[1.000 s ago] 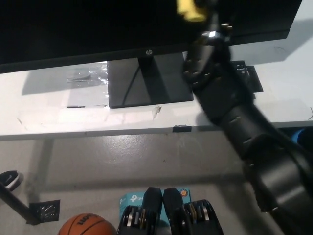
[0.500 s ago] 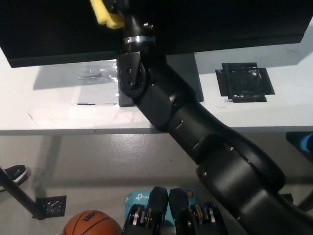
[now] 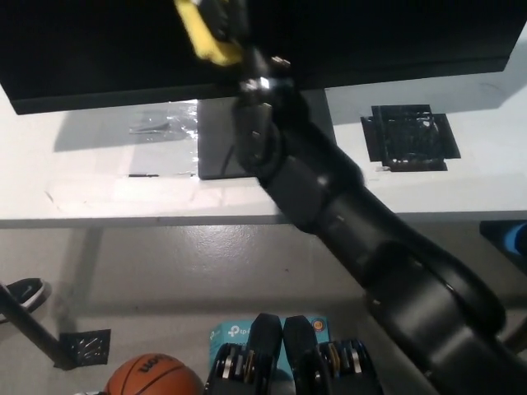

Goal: The robot uses its right hand to pick up the cloth kept in the middle of the desk and use it to wipe the monitor in the middle of the desk by swiping its screen twice

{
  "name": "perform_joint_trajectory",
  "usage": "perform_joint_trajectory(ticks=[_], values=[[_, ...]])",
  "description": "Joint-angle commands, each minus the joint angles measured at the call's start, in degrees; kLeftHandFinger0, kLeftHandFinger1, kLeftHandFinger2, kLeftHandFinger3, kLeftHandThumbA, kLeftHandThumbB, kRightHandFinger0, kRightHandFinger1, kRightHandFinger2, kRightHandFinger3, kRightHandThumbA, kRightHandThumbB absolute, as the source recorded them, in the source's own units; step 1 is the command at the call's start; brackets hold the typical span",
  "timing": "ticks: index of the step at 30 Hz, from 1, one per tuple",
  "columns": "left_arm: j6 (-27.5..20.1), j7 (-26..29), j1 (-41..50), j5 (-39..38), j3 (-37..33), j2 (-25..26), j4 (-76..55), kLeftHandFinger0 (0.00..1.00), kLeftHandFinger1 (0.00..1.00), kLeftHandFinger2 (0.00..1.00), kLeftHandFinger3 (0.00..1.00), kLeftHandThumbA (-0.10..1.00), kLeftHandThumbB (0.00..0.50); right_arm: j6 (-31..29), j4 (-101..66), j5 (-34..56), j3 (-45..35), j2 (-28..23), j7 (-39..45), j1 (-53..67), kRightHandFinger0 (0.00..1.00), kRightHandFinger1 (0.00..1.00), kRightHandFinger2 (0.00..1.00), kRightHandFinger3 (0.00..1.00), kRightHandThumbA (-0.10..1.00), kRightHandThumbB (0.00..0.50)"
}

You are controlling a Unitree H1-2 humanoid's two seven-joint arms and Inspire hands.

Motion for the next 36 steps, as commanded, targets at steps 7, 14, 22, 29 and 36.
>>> perform_joint_trajectory(ticks=[7, 14, 22, 29, 36], values=[[-0.5, 0.2, -0.9, 0.2, 0.7, 1.0, -0.7, 0.95, 0.99, 0.94, 0.81, 0.27, 0.293, 2.8, -27.3, -4.7, 0.5, -10.0, 9.9, 17.4, 0.0, 0.0, 0.19, 0.26, -0.1, 0.049], [-1.4, 0.5, -0.4, 0.3, 0.9, 1.2, -0.5, 0.94, 0.98, 0.93, 0.8, 0.29, 0.292, 1.4, -29.7, -7.1, -0.5, -18.4, 11.0, 26.7, 0.0, 0.0, 0.2, 0.3, -0.1, 0.081], [-0.9, 0.5, -0.3, 0.4, 1.1, 1.2, -0.5, 0.94, 0.98, 0.94, 0.82, 0.28, 0.29, 2.7, -18.8, -3.8, -2.9, -23.1, 15.7, 26.6, 0.0, 0.0, 0.16, 0.35, -0.1, 0.129], [-0.4, 0.2, -0.6, 0.3, 1.2, 1.3, -1.0, 0.95, 0.99, 0.95, 0.82, 0.28, 0.292, 8.1, -12.0, -2.7, -5.0, -23.7, 21.6, 23.7, 0.0, 0.06, 0.41, 0.05, -0.1, 0.055], [-0.5, 0.3, -0.3, 0.3, 1.5, 1.6, -1.5, 0.94, 0.99, 0.95, 0.82, 0.28, 0.284, 23.8, -19.7, -3.5, -2.4, -24.4, 42.0, 24.1, 0.52, 0.76, 0.94, 1.0, 0.07, 0.14]])
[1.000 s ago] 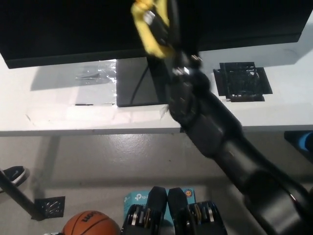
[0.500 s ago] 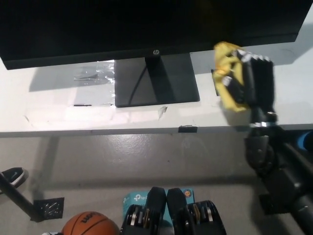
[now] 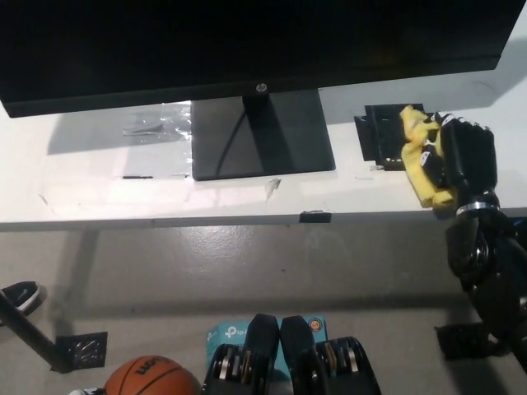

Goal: The robot uses its right hand to pick up the cloth kept in the middle of the desk and use it to wipe the monitor in the middle of the desk by swiping its screen twice

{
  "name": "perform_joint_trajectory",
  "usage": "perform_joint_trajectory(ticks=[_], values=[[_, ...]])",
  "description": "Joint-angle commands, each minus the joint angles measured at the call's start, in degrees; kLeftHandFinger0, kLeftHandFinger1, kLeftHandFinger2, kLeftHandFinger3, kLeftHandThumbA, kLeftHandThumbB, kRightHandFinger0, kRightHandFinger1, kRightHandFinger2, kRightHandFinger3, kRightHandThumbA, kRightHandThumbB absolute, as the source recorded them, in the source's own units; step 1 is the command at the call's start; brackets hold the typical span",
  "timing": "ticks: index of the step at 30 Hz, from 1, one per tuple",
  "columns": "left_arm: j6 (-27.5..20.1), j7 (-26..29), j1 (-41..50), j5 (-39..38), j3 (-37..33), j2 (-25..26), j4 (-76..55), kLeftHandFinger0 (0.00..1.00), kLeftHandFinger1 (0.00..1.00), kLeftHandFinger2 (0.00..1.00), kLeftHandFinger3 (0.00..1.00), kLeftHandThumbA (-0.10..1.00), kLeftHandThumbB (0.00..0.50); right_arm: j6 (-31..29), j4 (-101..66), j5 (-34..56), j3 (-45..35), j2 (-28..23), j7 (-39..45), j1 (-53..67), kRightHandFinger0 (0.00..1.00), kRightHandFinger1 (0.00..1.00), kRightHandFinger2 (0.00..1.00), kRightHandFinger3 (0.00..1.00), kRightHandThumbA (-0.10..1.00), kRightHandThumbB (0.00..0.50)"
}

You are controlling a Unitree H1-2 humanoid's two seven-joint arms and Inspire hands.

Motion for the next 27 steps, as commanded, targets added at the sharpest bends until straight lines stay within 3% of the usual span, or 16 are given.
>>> perform_joint_trajectory(ticks=[1, 3, 4, 6, 7, 9, 10, 14, 17, 19, 27], values=[[-0.4, 0.3, -0.1, 0.3, 0.8, 1.5, -1.7, 0.94, 0.98, 0.94, 0.81, 0.27, 0.281, 14.7, -8.0, 1.1, 0.9, -1.7, 20.0, -3.0, 1.0, 1.0, 1.0, 1.0, 0.26, 0.206], [-1.0, 0.4, -0.1, -0.1, 0.9, 1.4, -1.6, 0.94, 0.98, 0.94, 0.81, 0.26, 0.277, 19.8, -12.1, 3.6, 0.6, -1.5, 26.8, -2.3, 1.0, 1.0, 1.0, 1.0, 0.46, 0.34], [-1.0, 0.5, -0.2, -0.3, 1.1, 1.3, -1.6, 0.94, 0.98, 0.94, 0.81, 0.25, 0.277, 20.2, -12.3, 3.8, 0.5, -1.4, 27.5, -2.6, 1.0, 1.0, 1.0, 1.0, 0.47, 0.343], [-1.6, 0.6, -0.2, -0.5, 1.3, 1.3, -1.5, 0.95, 0.99, 0.95, 0.8, 0.25, 0.27, 21.0, -14.5, 5.2, -0.6, -1.0, 28.0, -2.0, 1.0, 1.0, 1.0, 1.0, 0.54, 0.438], [-2.0, 0.7, -0.2, -0.7, 1.4, 1.2, -1.4, 0.95, 0.99, 0.95, 0.8, 0.25, 0.27, 21.2, -15.7, 5.8, -1.3, -0.7, 27.9, -1.6, 1.0, 1.0, 1.0, 1.0, 0.54, 0.441], [-2.6, 0.9, -0.1, -0.6, 1.3, 1.3, -1.3, 0.95, 1.0, 0.95, 0.8, 0.27, 0.268, 22.3, -19.4, 6.2, -2.8, 0.0, 26.5, -0.7, 1.0, 1.0, 1.0, 1.0, 0.63, 0.494], [-2.3, 0.8, -0.1, -0.8, 1.5, 1.2, -1.5, 0.96, 1.0, 0.95, 0.79, 0.27, 0.273, 22.9, -20.5, 6.1, -3.1, 0.1, 26.6, -0.5, 1.0, 1.0, 1.0, 1.0, 0.66, 0.5], [-2.2, 0.7, -0.4, -1.1, 1.8, 1.1, -1.1, 0.94, 0.99, 0.94, 0.78, 0.24, 0.277, 23.5, -25.3, 6.8, -4.6, 0.2, 27.0, 0.2, 1.0, 1.0, 1.0, 1.0, 0.6, 0.5], [-2.9, 1.0, -0.5, -0.6, 1.6, 1.3, -0.8, 0.94, 0.99, 0.94, 0.78, 0.26, 0.276, 24.0, -27.7, 4.7, -5.0, -0.2, 29.6, 0.3, 1.0, 1.0, 1.0, 1.0, 0.65, 0.5], [-2.4, 0.9, -0.4, -0.5, 1.7, 1.1, -0.8, 0.95, 1.0, 0.94, 0.78, 0.25, 0.274, 24.0, -29.8, 3.6, -6.3, -0.3, 32.6, 0.6, 1.0, 1.0, 1.0, 1.0, 0.62, 0.5], [-1.4, 0.7, -0.5, -0.2, 1.5, 0.9, -0.8, 0.93, 0.98, 0.92, 0.77, 0.12, 0.231, 24.0, -36.0, -0.6, -9.0, -0.8, 37.2, 2.7, 1.0, 1.0, 1.0, 1.0, 0.57, 0.469]])
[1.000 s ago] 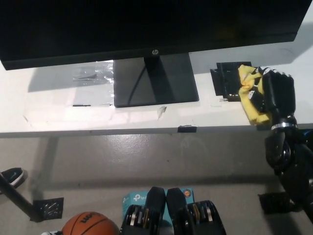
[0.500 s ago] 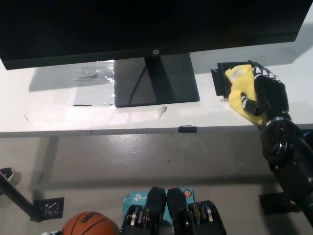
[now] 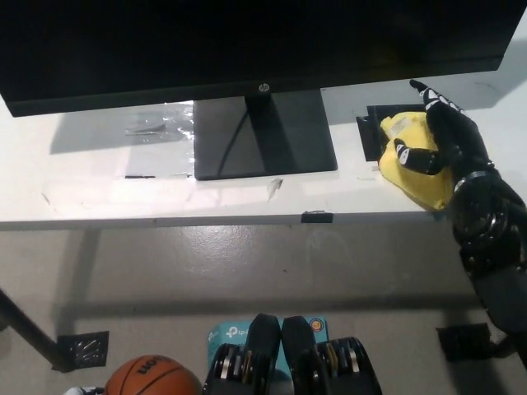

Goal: The robot uses its right hand to pick up the cloth kept in the middle of the desk and use it to wipe the monitor in the middle of the desk by swiping its screen twice

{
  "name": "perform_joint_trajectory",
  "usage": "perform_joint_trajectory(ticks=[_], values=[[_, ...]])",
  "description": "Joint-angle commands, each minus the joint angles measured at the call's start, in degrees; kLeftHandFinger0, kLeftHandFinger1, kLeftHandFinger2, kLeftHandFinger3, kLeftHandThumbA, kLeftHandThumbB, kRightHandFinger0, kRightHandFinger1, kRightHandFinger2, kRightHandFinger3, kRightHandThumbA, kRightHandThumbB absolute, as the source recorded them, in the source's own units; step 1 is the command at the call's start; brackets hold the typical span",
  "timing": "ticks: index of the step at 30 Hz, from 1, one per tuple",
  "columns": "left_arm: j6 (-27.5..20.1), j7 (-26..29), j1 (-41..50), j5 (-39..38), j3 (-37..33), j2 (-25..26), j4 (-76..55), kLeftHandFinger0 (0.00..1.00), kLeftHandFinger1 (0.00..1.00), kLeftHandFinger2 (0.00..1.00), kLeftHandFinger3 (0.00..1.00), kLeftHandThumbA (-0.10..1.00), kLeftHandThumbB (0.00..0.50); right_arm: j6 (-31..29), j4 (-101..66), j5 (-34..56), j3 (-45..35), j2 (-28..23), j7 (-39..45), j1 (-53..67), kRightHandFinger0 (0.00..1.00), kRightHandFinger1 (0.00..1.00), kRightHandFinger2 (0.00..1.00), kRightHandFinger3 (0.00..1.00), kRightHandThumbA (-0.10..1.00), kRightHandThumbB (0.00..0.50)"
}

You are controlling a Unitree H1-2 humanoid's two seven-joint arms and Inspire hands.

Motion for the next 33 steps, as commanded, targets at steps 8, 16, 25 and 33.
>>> perform_joint_trajectory(ticks=[8, 16, 25, 33], values=[[-1.6, 0.8, -0.6, 0.1, 0.8, 1.1, -0.9, 0.92, 0.97, 0.91, 0.76, 0.1, 0.221, 1.8, -17.4, -1.6, -5.8, -1.7, 10.1, 4.2, 1.0, 1.0, 1.0, 1.0, 0.48, 0.388], [-1.6, 1.1, -0.5, -0.1, 1.0, 0.8, -0.6, 0.92, 0.97, 0.92, 0.77, 0.14, 0.247, -10.1, -32.8, 2.6, -8.7, 6.5, -5.3, 25.1, 0.68, 0.99, 1.0, 1.0, 0.1, 0.159], [-1.9, 0.9, -0.8, -0.4, 1.1, 1.0, -0.5, 0.93, 0.98, 0.93, 0.78, 0.19, 0.25, -34.6, -13.8, 10.0, -13.5, 14.1, -20.9, 35.3, 0.48, 0.57, 0.72, 0.7, -0.1, 0.102], [-2.8, 1.3, -1.3, -0.6, 1.4, 1.3, 0.1, 0.93, 0.97, 0.93, 0.79, 0.21, 0.255, -38.0, -5.9, 13.3, -15.2, 14.0, -19.7, 33.7, 0.6, 0.63, 0.71, 0.68, -0.1, 0.101]])
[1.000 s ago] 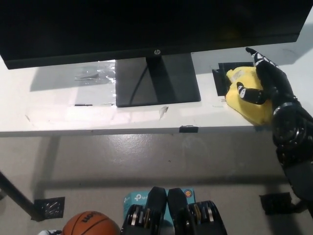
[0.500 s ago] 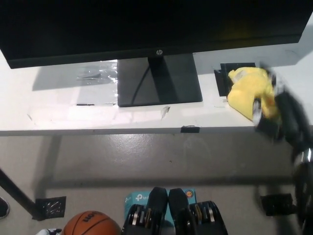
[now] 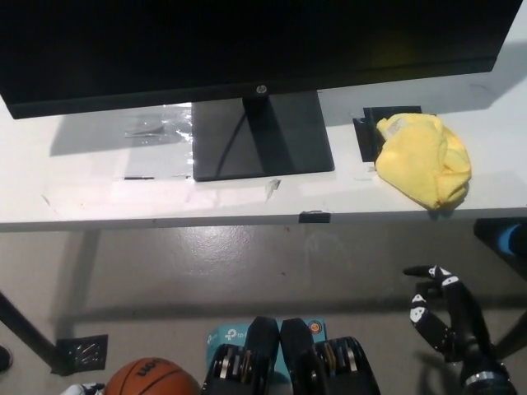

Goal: The robot uses its right hand to pick up the cloth kept in the middle of the desk and use it to wipe the monitor in the middle of the desk by swiping its screen twice

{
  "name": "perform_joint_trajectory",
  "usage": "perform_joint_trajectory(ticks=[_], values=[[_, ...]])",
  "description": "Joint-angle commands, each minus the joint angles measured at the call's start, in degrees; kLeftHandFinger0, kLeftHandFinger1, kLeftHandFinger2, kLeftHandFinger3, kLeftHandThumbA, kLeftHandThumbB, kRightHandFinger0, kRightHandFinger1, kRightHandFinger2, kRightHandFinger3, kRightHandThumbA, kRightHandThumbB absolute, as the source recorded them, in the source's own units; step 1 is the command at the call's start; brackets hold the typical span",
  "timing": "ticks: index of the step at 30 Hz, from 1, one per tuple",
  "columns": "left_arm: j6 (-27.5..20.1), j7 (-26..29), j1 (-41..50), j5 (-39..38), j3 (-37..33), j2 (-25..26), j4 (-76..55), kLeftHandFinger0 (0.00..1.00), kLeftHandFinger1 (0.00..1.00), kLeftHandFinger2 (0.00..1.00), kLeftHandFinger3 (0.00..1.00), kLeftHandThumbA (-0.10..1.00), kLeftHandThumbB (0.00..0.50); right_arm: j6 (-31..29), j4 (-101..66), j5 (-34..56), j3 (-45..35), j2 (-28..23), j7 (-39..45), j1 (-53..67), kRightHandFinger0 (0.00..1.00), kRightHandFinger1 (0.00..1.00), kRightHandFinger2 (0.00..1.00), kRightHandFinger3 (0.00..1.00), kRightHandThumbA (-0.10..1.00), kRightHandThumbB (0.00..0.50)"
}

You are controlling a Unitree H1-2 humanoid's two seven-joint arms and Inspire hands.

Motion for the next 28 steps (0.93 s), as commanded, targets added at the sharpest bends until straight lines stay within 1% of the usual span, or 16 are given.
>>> perform_joint_trajectory(ticks=[1, 4, 5, 8, 9, 10, 13, 15, 17, 18, 21, 22, 25, 26, 27, 28], values=[[-2.9, 1.3, -1.0, -0.1, 1.1, 1.6, -0.3, 0.92, 0.97, 0.92, 0.79, 0.23, 0.257, -21.2, 7.0, 8.9, -4.8, 1.9, -11.7, -2.4, 0.56, 0.59, 0.68, 0.67, -0.1, 0.114], [-2.2, 1.0, -0.9, -0.2, 1.2, 1.5, -0.7, 0.93, 0.97, 0.92, 0.79, 0.23, 0.252, -20.9, 8.9, 10.3, -5.0, 1.9, -10.0, -3.0, 0.52, 0.55, 0.63, 0.68, -0.1, 0.113], [-2.5, 1.1, -0.9, -0.2, 1.1, 1.4, -0.8, 0.92, 0.97, 0.92, 0.78, 0.22, 0.257, -20.4, 9.8, 10.8, -5.0, 1.7, -8.9, -3.5, 0.45, 0.49, 0.59, 0.68, -0.1, 0.115], [-1.9, 1.2, -0.7, -0.5, 1.6, 1.2, -1.1, 0.92, 0.97, 0.92, 0.78, 0.18, 0.258, -15.0, 10.1, 11.9, -4.9, 1.4, -5.0, -4.4, 0.39, 0.46, 0.56, 0.68, -0.1, 0.11], [-1.8, 1.1, -0.7, -0.3, 1.5, 1.3, -1.1, 0.92, 0.97, 0.92, 0.78, 0.18, 0.253, -14.0, 10.1, 12.1, -4.9, 1.2, -4.2, -4.5, 0.34, 0.41, 0.53, 0.68, -0.09, 0.112], [-1.2, 1.0, -0.7, 0.1, 1.4, 1.3, -1.3, 0.92, 0.97, 0.92, 0.79, 0.19, 0.251, -13.1, 10.1, 12.5, -4.7, 0.9, -3.1, -4.6, 0.22, 0.32, 0.48, 0.66, -0.1, 0.12], [-1.8, 1.0, -0.7, 0.3, 1.3, 1.4, -1.1, 0.92, 0.97, 0.92, 0.8, 0.2, 0.245, -11.7, 9.8, 12.7, -4.1, 0.3, -1.8, -4.6, 0.13, 0.23, 0.41, 0.64, -0.1, 0.134], [-1.9, 1.1, -0.6, 0.1, 1.5, 1.2, -1.3, 0.91, 0.96, 0.91, 0.79, 0.2, 0.258, -11.6, 10.0, 12.5, -2.5, -1.3, 0.4, -4.6, 0.23, 0.33, 0.45, 0.64, -0.1, 0.127], [-2.0, 1.3, -0.5, 0.4, 1.4, 1.3, -1.0, 0.9, 0.96, 0.91, 0.79, 0.19, 0.252, -10.1, 9.4, 12.3, -1.2, -2.3, 2.2, -4.3, 0.28, 0.37, 0.49, 0.67, -0.07, 0.107], [-1.9, 1.3, -0.6, 0.5, 1.4, 1.3, -0.9, 0.91, 0.96, 0.91, 0.79, 0.17, 0.245, -9.6, 9.4, 11.9, 0.0, -3.3, 3.5, -4.5, 0.35, 0.43, 0.53, 0.67, -0.07, 0.106], [-1.7, 0.9, -0.8, 0.5, 1.2, 1.4, -0.8, 0.93, 0.98, 0.93, 0.8, 0.18, 0.246, -8.5, 9.2, 11.2, 3.6, -6.3, 7.7, -4.9, 0.41, 0.46, 0.57, 0.71, -0.05, 0.073], [-1.6, 0.7, -0.8, 0.4, 1.2, 1.3, -0.9, 0.94, 0.98, 0.93, 0.8, 0.18, 0.245, -6.0, 8.7, 10.8, 5.8, -8.0, 10.7, -5.2, 0.47, 0.5, 0.6, 0.72, -0.05, 0.071], [-2.3, 0.9, -0.8, 0.5, 1.2, 1.4, -0.6, 0.93, 0.98, 0.93, 0.79, 0.18, 0.241, 0.6, 7.6, 9.1, 11.4, -12.1, 18.2, -6.5, 0.48, 0.51, 0.62, 0.76, 0.03, 0.08], [-2.0, 0.9, -0.8, 0.5, 1.2, 1.4, -0.7, 0.93, 0.98, 0.93, 0.8, 0.19, 0.245, 3.7, 6.9, 8.8, 12.8, -13.0, 20.4, -6.9, 0.52, 0.54, 0.68, 0.84, 0.09, 0.079], [-1.9, 1.0, -0.8, 0.5, 1.3, 1.3, -0.7, 0.93, 0.98, 0.92, 0.78, 0.18, 0.248, 6.4, 6.8, 8.1, 14.7, -14.2, 22.8, -7.6, 0.45, 0.5, 0.67, 0.94, 0.11, 0.092], [-1.9, 1.0, -0.8, 0.5, 1.3, 1.3, -0.7, 0.93, 0.98, 0.92, 0.78, 0.18, 0.248, 6.4, 6.8, 8.1, 14.7, -14.2, 22.8, -7.6, 0.45, 0.5, 0.67, 0.94, 0.11, 0.092]])
